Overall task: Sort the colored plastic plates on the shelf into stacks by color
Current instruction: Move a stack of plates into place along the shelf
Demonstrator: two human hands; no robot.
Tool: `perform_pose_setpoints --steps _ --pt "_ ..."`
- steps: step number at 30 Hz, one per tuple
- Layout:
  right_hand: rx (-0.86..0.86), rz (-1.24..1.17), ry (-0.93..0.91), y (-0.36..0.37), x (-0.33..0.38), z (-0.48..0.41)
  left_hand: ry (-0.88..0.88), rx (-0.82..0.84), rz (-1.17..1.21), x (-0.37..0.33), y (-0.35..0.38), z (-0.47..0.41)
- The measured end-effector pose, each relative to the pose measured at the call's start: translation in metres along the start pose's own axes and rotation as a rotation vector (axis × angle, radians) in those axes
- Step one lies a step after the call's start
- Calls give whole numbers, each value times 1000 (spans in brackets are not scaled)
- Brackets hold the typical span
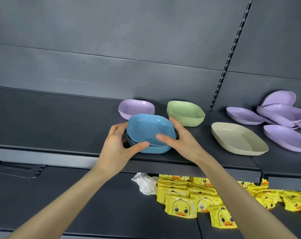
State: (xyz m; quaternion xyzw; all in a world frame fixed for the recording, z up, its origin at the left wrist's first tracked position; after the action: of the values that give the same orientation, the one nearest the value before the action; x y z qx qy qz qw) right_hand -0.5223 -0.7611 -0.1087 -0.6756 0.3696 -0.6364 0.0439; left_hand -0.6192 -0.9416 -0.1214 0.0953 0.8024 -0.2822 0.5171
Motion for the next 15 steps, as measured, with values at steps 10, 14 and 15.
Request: perform_pose_setpoints --steps 10,14,15 --pt "87 267 2 -9 6 -3 -8 124 -172 -6 -11 -1" --pt "149 407 0 -18 17 -7 62 206 -356 -17 -24 -9" --pt "150 435 8 -22 20 -7 92 206 -402 -22 -26 -12"
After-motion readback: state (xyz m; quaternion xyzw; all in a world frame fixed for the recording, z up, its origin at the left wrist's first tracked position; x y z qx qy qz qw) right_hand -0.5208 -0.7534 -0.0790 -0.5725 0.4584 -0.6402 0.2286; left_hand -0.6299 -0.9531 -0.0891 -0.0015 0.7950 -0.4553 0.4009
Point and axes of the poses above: each hand's wrist, its own z-axis away from the middle knuckle, its own y-axis out of the palm, x = y × z, the point moved 1 cm from there along -z, towards the middle knuckle, and after that the axes turned 3 degrees about -y, right-handed, at the moved point
